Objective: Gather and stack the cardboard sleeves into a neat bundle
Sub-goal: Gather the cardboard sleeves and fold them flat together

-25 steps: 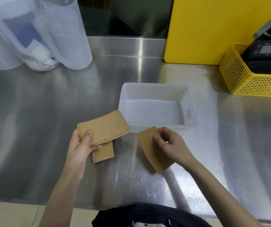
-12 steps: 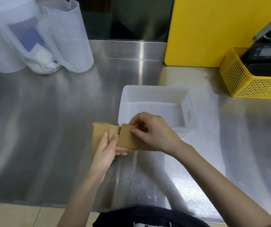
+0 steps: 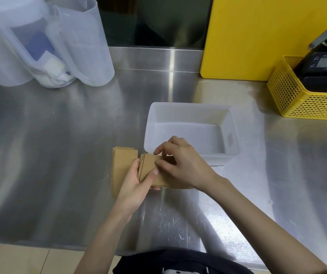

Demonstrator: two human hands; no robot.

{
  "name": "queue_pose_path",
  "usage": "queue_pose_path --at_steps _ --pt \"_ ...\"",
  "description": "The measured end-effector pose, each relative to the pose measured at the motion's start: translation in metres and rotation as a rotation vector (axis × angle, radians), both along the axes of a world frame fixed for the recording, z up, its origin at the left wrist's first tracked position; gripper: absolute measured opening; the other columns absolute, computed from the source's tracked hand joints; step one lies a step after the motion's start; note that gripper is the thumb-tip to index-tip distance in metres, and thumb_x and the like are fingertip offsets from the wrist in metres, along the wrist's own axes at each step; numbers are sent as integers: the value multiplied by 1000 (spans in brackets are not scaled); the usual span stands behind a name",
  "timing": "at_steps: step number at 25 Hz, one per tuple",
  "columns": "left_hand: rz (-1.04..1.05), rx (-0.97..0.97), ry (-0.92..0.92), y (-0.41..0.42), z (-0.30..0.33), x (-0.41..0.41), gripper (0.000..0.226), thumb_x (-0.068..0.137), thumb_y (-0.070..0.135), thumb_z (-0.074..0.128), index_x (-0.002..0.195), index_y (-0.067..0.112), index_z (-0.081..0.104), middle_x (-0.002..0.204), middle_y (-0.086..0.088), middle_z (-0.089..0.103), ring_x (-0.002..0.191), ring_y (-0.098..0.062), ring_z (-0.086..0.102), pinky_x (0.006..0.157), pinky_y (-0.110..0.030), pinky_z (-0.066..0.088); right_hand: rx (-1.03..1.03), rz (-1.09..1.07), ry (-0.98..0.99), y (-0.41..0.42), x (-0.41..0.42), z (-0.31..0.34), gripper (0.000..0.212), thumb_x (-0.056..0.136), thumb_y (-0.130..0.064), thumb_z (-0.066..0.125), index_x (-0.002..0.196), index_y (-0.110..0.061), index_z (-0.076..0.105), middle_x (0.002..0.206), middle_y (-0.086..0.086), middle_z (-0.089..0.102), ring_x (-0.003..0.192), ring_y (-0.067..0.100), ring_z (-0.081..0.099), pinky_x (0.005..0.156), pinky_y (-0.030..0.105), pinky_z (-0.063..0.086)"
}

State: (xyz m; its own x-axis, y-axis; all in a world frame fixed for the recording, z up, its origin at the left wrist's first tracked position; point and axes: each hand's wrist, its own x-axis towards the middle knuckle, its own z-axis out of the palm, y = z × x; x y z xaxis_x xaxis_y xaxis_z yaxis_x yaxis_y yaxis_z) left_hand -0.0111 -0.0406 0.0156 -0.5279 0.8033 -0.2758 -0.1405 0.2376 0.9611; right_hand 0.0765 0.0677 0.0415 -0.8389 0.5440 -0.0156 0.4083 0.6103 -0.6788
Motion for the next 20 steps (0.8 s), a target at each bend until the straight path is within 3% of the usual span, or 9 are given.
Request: queue_pose_path --at_steps 2,5,6,9,11,13,15,18,20 --pt "16 15 9 0 -2 0 21 88 10 50 91 31 50 90 6 62 76 -8 61 56 -14 53 -6 -64 37 1 10 -4 25 87 -21 53 111 -16 59 107 6 53 103 22 50 94 29 39" --pt "18 9 30 -1 -5 -2 22 88 14 50 91 36 49 98 10 62 86 -8 62 61 -15 55 -102 -189 119 0 35 -10 29 88 -22 53 117 -21 55 116 3 47 106 13 48 89 2 31" --pt "9 7 38 -1 -6 -1 22 88 16 51 92 37 48 98 14 60 88 -3 62 64 -14 54 -138 -233 146 -2 45 -13 31 88 -23 53 119 -23 53 118 0 45 107 10 47 89 -1 30" --pt "-54 13 42 0 -4 9 27 88 15 50 98 39 42 92 31 48 75 30 50 67 4 40 -285 -361 236 -8 68 -27 37 87 -18 55 118 -35 45 121 -4 46 111 7 50 93 12 39" --pt "-118 1 50 2 -6 16 32 88 11 50 87 42 39 89 32 43 70 36 45 65 9 37 -407 -396 265 -12 78 -37 46 86 -11 55 114 -44 41 114 -6 53 106 9 55 85 10 47" --pt "-220 -10 98 5 -14 20 32 88 13 51 93 43 43 101 27 53 94 21 54 87 -4 44 -446 -408 273 -14 85 -44 53 85 -5 53 109 -51 40 104 -9 59 97 12 60 78 11 51" --pt "-266 -41 155 6 -26 20 29 87 13 53 99 38 45 108 17 58 109 0 55 98 -21 42 -393 -427 266 -15 90 -50 57 84 -2 53 108 -52 40 99 -11 62 93 9 61 80 13 50" --pt "-267 -70 249 10 -40 21 24 85 12 54 102 27 46 100 8 58 102 -13 56 92 -24 43 -319 -425 208 -16 94 -61 66 84 -1 53 115 -55 32 92 -17 58 92 3 59 81 3 44" --pt "-287 -110 327 11 -48 22 25 84 12 56 102 23 44 97 5 56 98 -17 55 85 -15 40 -284 -391 150 -18 96 -69 70 83 1 51 117 -55 27 95 -11 59 93 4 59 81 -2 38"
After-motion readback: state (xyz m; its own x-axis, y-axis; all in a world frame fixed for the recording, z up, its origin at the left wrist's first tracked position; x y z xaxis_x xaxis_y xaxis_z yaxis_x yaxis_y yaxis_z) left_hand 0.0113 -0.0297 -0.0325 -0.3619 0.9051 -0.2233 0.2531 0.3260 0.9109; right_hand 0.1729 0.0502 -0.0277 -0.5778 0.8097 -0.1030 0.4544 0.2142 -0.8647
